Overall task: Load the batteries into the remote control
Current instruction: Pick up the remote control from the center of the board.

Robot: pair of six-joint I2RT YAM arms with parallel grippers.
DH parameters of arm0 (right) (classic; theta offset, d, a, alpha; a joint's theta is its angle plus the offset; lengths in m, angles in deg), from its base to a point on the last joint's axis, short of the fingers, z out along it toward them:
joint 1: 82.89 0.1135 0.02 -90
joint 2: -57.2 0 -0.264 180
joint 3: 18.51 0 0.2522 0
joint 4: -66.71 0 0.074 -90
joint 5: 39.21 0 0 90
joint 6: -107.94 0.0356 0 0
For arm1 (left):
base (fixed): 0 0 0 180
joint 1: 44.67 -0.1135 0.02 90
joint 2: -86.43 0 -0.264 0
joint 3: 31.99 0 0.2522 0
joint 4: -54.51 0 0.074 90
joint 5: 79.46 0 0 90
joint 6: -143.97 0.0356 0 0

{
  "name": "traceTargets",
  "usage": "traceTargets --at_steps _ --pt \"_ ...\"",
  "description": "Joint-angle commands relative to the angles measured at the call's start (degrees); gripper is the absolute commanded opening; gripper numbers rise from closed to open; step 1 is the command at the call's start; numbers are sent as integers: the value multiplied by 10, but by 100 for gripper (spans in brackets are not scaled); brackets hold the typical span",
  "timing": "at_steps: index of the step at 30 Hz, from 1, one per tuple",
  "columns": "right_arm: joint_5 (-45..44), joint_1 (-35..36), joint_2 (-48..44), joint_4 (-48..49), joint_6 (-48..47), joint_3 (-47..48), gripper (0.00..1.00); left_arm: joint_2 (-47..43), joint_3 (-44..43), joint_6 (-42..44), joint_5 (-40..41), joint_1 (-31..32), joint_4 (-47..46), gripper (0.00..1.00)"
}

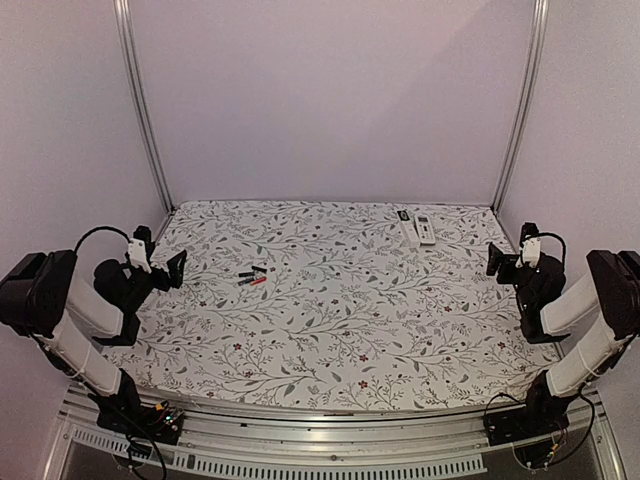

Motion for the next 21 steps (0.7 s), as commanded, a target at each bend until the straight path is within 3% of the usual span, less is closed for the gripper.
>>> traceTargets --at_steps 1,4,9,11,13,16,17,21 --pt "3 -4 -2 -37 -4 25 99 2 -9 4 3 7 3 100" --pt "3 -4 -48 -208 -2 100 99 5 -8 5 3 7 -7 100" --pt "140 -4 -63 -421 32 248 98 5 -11 4 9 7 0 100" --pt "175 7 -48 -474 58 302 94 3 -17 2 35 13 7 100" --pt "162 23 -29 -520 78 354 91 -13 -46 0 108 30 66 100" --pt "107 79 23 -608 99 451 87 -41 -189 5 120 45 332 100" --pt "93 93 40 -642 102 487 86 -45 -228 -5 126 48 383 100" --pt "36 146 161 -772 89 638 80 -89 -257 -30 101 68 409 100"
